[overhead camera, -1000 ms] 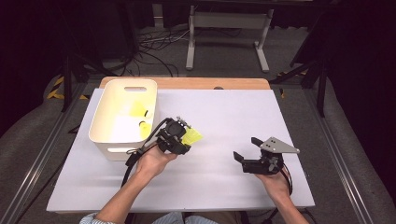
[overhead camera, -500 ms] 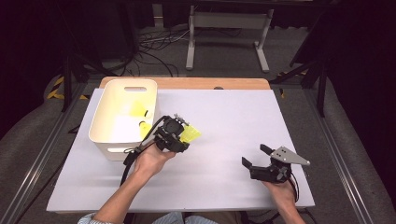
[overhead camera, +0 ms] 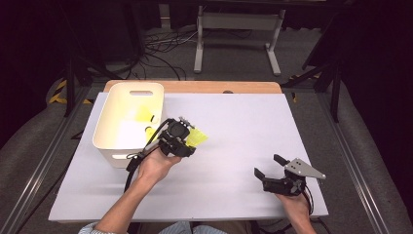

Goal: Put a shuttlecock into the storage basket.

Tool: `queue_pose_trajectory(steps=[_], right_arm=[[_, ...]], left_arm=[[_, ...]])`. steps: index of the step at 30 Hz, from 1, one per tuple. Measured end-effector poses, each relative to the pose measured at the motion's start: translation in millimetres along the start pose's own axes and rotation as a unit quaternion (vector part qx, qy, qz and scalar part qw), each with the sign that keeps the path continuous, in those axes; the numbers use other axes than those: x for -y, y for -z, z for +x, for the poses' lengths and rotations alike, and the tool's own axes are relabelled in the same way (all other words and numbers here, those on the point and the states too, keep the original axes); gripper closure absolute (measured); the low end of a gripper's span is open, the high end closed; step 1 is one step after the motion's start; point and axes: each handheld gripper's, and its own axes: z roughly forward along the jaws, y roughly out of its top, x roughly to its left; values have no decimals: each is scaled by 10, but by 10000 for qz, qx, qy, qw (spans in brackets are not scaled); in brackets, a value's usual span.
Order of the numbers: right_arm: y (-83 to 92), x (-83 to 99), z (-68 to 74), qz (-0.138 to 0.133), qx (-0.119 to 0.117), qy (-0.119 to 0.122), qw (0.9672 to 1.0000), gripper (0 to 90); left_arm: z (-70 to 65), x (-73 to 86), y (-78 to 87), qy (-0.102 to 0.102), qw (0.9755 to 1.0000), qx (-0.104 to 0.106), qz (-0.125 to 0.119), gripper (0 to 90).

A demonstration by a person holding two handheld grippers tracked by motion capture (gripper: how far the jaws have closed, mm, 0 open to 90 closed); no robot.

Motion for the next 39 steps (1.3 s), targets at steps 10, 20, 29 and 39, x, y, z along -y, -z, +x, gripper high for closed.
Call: queue_pose_trajectory(steps=[10,20,29,39], right_arm=[[5,24,-17,25,40,-10,10000,84],[-3,30,-26,66,74,4,10000,84],[-16,34,-28,113,93,72,9999,84],[-14,39,-35,121,118,88,9998,85]], left_arm=[[44,-17,76,63,10000,-16,-28,648],[90,-78,175,140,9999,-10,-66,648],[198,-104,321,233,9997,-57,-90,648],[268,-151,406,323,9994,-68,-73,649]])
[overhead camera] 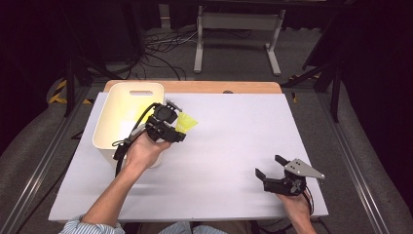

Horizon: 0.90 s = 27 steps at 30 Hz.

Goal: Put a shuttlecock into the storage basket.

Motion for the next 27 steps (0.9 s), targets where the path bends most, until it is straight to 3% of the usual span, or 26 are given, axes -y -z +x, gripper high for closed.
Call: queue_pose_trajectory(steps=[27], right_arm=[[-6,13,-9,98,32,44,9999,87]], left_arm=[[251,-32,233,277,9996,-64,-71,649]])
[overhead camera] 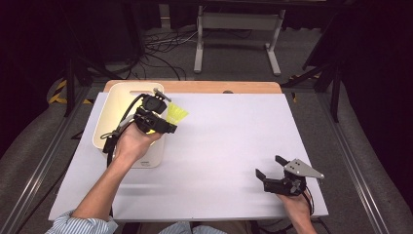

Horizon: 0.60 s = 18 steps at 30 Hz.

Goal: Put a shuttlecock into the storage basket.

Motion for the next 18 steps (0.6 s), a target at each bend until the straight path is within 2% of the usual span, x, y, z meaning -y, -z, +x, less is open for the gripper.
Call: queue_pose_trajectory(steps=[18], right_arm=[[3,1,-5,-11,6,-16,10000,87]], left_arm=[[159,22,115,148,9998,-122,-19,649]])
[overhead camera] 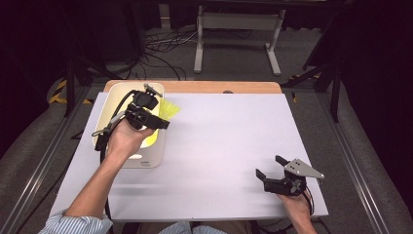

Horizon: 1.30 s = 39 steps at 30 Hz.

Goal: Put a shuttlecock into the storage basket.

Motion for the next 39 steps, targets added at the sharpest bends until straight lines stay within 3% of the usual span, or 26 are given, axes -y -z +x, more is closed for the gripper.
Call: queue_pose_trajectory(steps=[30,39], right_arm=[[3,3,-5,5,9,-4,10000,88],[2,6,-16,24,6,4,10000,90]], left_arm=[[182,90,62,234,9997,-101,-65,649],[317,159,101,451,9987,-186,-131,649]])
